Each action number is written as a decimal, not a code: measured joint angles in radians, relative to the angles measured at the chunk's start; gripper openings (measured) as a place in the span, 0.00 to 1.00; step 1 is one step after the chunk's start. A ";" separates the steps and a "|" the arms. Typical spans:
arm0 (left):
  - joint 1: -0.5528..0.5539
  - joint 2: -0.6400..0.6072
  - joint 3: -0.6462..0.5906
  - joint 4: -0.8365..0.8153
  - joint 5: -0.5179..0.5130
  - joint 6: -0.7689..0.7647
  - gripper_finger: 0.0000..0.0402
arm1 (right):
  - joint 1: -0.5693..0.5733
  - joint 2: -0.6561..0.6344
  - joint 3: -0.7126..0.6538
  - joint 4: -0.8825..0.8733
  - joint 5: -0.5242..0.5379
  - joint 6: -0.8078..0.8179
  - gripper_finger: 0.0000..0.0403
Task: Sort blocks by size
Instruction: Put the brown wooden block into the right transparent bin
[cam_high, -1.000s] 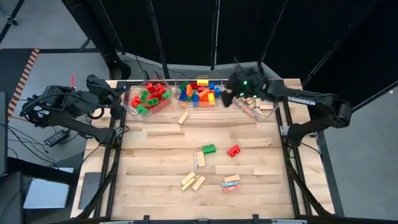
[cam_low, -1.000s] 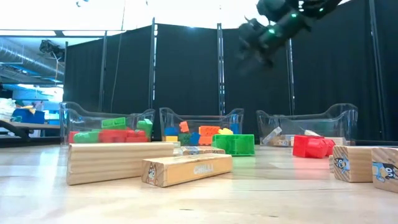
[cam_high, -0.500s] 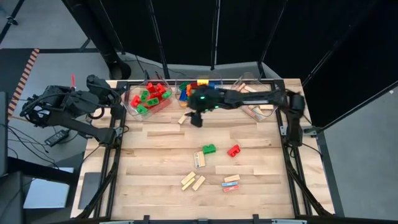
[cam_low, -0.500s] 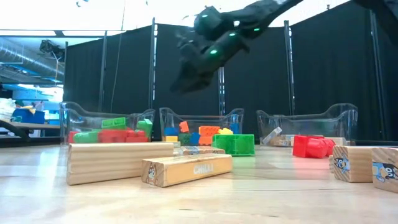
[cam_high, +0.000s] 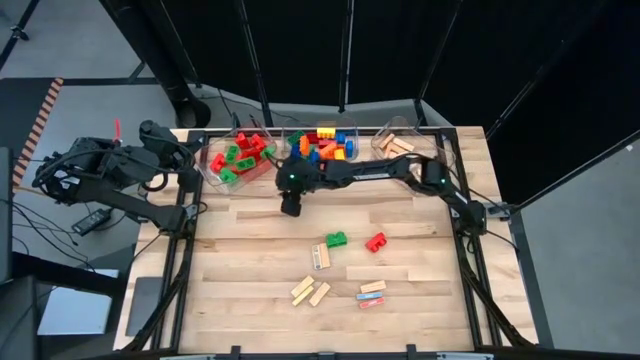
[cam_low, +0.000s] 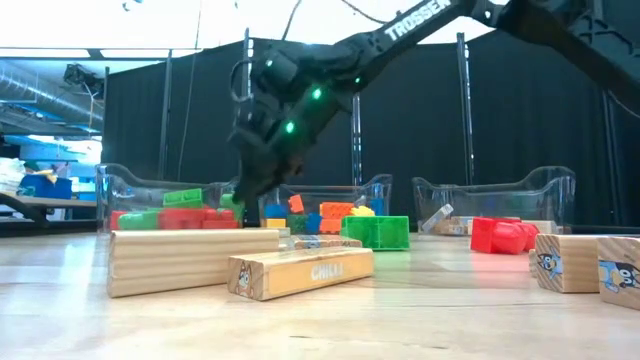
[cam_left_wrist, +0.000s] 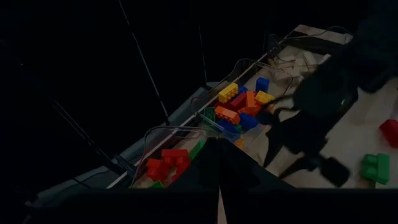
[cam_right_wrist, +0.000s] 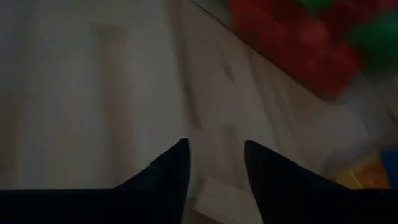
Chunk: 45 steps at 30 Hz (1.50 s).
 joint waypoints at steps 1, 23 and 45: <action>0.000 0.000 0.000 0.000 0.000 0.000 0.01 | 0.005 0.013 0.003 -0.006 0.042 0.010 0.40; 0.000 0.000 0.000 -0.003 -0.001 0.025 0.01 | 0.022 0.028 -0.023 -0.140 0.135 0.145 0.04; 0.000 0.000 0.000 -0.007 0.047 0.025 0.01 | 0.217 -0.144 -0.026 -0.610 0.070 -0.040 0.09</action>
